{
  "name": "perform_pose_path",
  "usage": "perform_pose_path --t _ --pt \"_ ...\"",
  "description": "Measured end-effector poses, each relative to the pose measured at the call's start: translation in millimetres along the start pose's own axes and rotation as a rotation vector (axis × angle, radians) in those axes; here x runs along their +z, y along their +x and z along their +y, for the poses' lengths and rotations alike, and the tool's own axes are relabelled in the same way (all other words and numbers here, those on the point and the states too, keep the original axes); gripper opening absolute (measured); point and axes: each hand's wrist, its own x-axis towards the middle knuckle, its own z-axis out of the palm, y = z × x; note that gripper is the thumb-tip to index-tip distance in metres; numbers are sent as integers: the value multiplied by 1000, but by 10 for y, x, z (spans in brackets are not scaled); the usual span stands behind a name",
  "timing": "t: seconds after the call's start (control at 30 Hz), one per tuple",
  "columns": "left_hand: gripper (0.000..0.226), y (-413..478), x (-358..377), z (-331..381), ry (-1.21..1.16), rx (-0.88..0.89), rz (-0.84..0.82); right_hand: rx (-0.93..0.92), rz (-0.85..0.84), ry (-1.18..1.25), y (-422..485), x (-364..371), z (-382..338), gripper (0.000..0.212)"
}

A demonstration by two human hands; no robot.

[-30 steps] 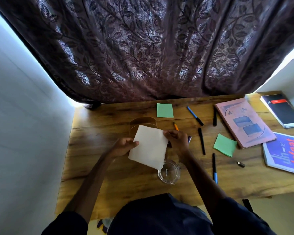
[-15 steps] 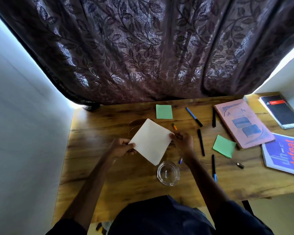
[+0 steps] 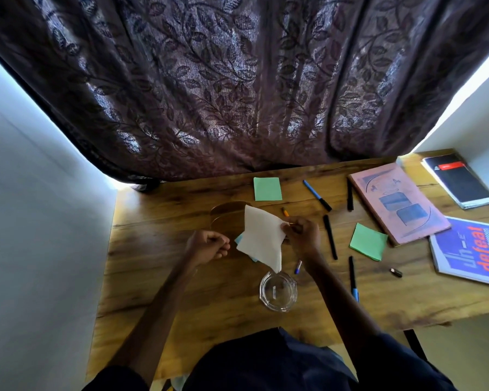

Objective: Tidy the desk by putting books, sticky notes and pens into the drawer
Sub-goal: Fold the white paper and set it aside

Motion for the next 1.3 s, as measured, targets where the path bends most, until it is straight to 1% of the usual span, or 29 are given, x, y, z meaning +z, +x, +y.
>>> perform_pose_path --t 0.03,0.07,0.13,0.2,0.27,0.3,0.33,0.37,0.4,0.47,0.5,0.57,0.67,0.77,0.87,0.93,1.1,1.2,1.3 --pt "15 11 44 -3 31 2 26 -34 -6 -23 -29 0 -22 15" --pt "23 16 89 2 48 8 49 -80 -12 -49 -59 0 -62 13" --pt "50 18 149 31 58 27 80 -182 -49 -80 -118 2 -200 13" --pt "77 21 167 74 37 80 58 -270 -170 -89 -168 2 -395 13" --pt "97 25 143 97 -46 202 -45 -346 -353 -49 -213 -9 -609 15" --pt "102 25 117 104 -80 261 -109 -382 -431 -23 -224 -19 -706 15" --pt "101 26 87 109 -99 290 -165 -414 -483 2 -223 -37 -785 15" --pt "95 28 56 116 -104 286 -202 -434 -508 29 -214 -62 -842 15" --pt "82 37 28 129 -97 268 -222 -441 -503 55 -195 -91 -878 15" --pt "55 60 -26 137 -85 235 -222 -406 -422 104 -135 -162 -886 14" --pt "46 63 -49 138 -96 213 -204 -369 -360 127 -96 -198 -861 14" --pt "37 51 -75 127 -139 171 -159 -282 -233 144 -27 -264 -779 15" --pt "40 18 -77 93 -189 137 -139 -195 -115 104 39 -331 -670 17" --pt "46 -22 -50 95 -187 109 -134 -185 -26 21 31 -358 -632 18" --pt "44 -60 -7 133 -233 80 -113 -169 80 -63 21 -357 -623 22" --pt "42 -81 9 173 -276 69 -97 -168 131 -121 9 -354 -626 22" --pt "41 -156 45 339 -407 -2 -67 -266 213 -168 -136 -319 -685 16" --pt "39 -215 126 435 -383 4 -39 -350 199 -219 -225 -239 -723 16" --pt "36 -251 226 511 -307 22 24 -369 178 -290 -308 -134 -747 17"
